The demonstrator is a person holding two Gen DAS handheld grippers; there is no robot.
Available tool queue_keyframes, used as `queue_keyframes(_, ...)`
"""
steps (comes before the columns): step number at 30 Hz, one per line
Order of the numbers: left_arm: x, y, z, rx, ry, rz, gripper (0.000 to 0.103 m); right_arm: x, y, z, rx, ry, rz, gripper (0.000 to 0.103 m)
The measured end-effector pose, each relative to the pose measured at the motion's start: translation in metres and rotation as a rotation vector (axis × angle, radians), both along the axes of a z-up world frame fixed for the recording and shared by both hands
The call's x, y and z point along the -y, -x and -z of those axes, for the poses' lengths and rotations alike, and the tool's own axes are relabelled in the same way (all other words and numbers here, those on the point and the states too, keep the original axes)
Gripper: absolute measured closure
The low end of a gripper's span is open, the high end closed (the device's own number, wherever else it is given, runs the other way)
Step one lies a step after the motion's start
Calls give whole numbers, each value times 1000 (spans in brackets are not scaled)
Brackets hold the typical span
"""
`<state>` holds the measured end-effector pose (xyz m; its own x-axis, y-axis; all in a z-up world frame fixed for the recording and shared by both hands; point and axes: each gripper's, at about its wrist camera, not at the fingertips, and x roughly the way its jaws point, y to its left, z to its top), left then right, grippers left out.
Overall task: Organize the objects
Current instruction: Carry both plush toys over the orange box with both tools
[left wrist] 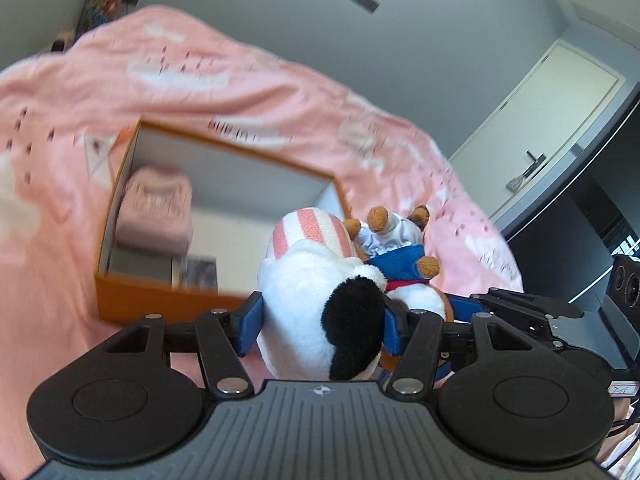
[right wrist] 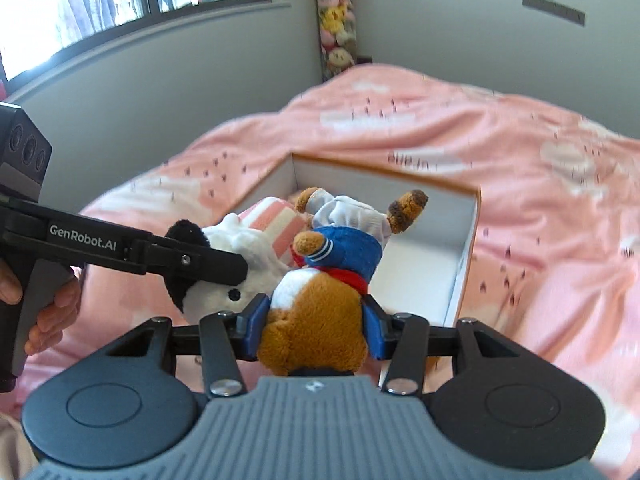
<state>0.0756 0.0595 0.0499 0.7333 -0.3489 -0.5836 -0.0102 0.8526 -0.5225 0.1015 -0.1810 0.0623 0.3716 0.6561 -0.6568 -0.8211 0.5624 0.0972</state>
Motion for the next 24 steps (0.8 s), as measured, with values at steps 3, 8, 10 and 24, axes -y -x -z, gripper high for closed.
queue_keyframes(3, -1, -9, -9, 35, -21, -7, 37, -5, -14, -13, 19, -32, 0, 52)
queue_keyframes(8, -4, -32, -11, 60, -26, -26, 37, -14, -40, -20, 9, -69, 28, 52)
queue_keyframes(10, -6, -43, -7, 57, -19, -35, 37, -18, -50, -19, 6, -78, 40, 52)
queue_keyframes(24, -16, -105, 37, -27, -3, -49, 37, -50, -110, 23, -39, -51, 99, 52)
